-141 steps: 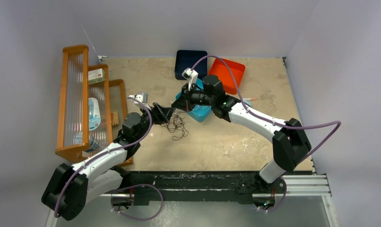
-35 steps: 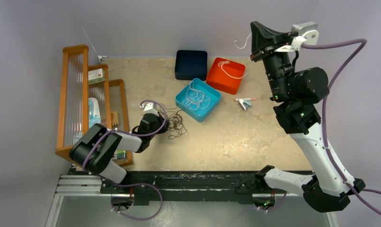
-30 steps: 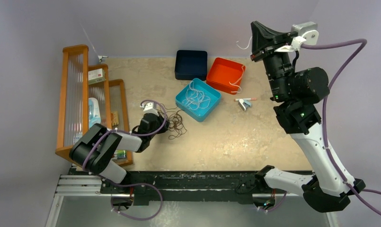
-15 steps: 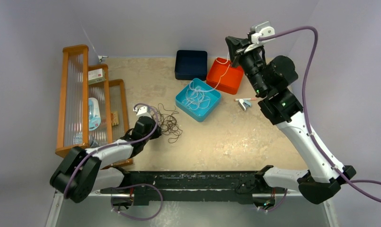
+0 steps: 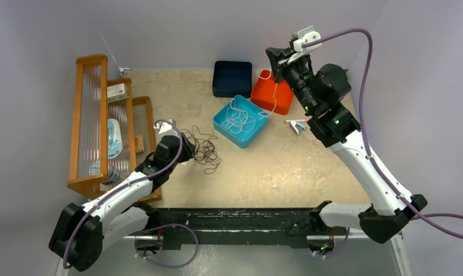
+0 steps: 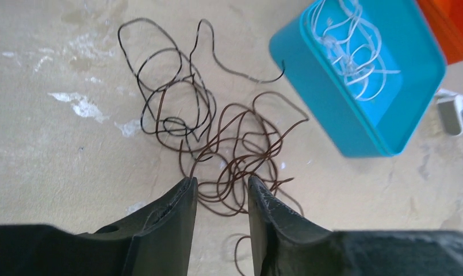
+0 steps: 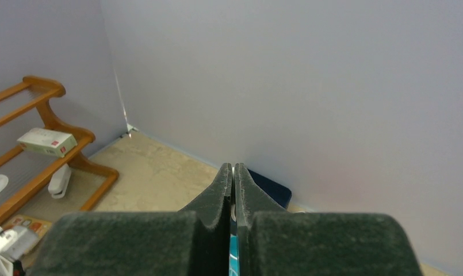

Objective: Untangle the cables

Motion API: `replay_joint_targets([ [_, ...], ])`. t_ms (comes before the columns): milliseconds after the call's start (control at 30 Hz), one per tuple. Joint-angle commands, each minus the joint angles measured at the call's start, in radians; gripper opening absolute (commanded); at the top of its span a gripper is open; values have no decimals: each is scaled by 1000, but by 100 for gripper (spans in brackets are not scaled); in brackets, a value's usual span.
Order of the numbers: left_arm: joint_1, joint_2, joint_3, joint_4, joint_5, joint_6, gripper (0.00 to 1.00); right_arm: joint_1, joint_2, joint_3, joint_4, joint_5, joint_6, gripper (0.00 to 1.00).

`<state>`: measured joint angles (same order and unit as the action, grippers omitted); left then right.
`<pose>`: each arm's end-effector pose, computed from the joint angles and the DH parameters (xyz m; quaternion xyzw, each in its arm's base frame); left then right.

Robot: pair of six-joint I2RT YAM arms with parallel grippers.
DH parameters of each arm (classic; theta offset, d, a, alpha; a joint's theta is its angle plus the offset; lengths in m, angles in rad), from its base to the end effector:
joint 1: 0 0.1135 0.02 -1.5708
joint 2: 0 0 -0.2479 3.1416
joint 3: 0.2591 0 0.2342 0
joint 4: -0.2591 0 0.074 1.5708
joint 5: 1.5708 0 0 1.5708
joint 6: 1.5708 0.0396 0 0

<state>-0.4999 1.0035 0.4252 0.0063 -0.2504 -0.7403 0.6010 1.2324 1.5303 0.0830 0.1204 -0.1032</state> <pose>0.1834 -0.0890 0.1882 -0.1638 0.8575 -0.1869 0.4504 0.2020 0.1327 0.5133 -0.1462 0.5423 0.1710 0.8095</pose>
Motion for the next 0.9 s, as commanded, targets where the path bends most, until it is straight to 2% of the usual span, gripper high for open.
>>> replay_joint_targets([
  [0,2,-53,77,-49,-53,21,41,-4,19,25,4,-14,17,0],
  [133,1,-79,103,-72,-65,30,50,-12,45,18,11,-29,27,0],
  [167,2,-84,109,-75,-66,34,59,-15,53,18,13,-36,31,0],
  [233,1,-91,121,-80,-73,45,63,-21,73,19,19,-51,37,0],
  [600,1,-118,129,-101,-108,55,65,-46,213,22,71,-114,59,0],
  [867,1,-115,112,-85,-91,45,65,-87,325,-67,137,-185,108,0],
])
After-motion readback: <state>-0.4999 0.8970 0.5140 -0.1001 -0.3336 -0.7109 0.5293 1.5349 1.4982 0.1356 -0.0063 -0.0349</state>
